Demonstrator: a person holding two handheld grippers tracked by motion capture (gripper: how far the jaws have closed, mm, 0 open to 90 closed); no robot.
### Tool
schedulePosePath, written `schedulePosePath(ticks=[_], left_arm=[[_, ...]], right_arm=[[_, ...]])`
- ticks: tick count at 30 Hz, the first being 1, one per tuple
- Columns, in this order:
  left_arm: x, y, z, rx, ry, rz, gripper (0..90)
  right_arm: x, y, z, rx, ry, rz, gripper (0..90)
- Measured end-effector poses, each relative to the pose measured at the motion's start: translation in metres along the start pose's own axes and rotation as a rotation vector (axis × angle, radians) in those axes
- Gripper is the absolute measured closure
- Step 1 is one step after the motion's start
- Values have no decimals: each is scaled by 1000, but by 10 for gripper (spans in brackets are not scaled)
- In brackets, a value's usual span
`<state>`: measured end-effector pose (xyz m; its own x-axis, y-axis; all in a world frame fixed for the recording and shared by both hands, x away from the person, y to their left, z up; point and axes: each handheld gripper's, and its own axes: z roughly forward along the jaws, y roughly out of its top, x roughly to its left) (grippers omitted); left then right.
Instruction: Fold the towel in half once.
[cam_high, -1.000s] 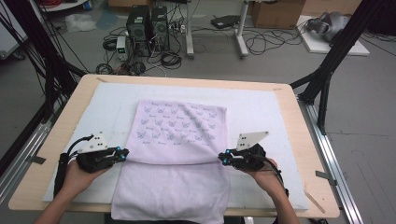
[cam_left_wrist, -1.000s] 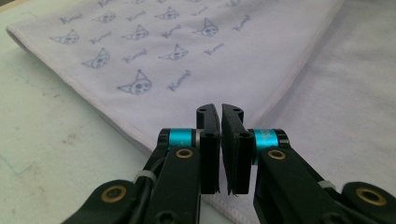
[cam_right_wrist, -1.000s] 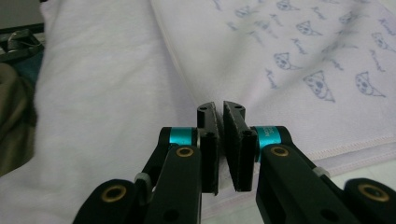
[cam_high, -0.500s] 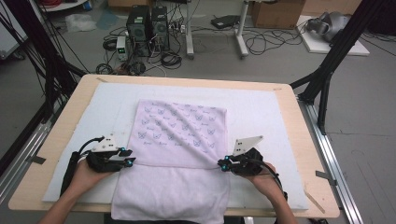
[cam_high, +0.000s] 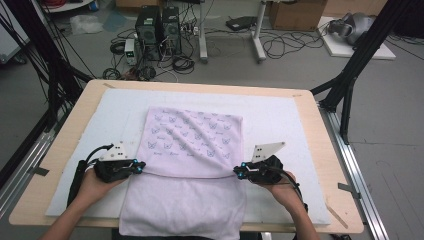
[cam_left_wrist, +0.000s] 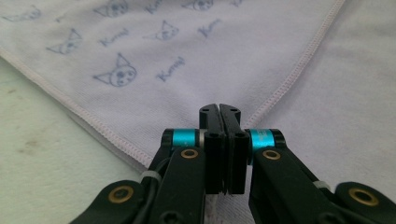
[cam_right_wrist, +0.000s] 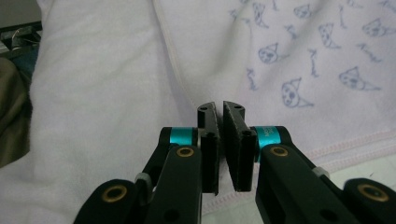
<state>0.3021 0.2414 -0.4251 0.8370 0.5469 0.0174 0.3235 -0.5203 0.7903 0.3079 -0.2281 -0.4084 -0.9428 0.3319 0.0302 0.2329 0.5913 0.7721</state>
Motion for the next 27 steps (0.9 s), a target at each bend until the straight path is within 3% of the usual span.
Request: schedulePosePath(ticks=[6, 11, 17, 27], left_arm=[[3, 8, -21, -61, 13, -19, 883], [-1, 9, -31, -76, 10, -11, 883], [-19, -1, -41, -78, 6, -2, 883], [-56, -15, -54, -58, -3, 35, 883]], right_arm=[[0, 11, -6, -35, -1, -8, 855], [2, 13, -10, -50, 5, -8, 856], [18, 9, -17, -64, 15, -18, 857], [52, -6, -23, -32, 40, -38, 857]])
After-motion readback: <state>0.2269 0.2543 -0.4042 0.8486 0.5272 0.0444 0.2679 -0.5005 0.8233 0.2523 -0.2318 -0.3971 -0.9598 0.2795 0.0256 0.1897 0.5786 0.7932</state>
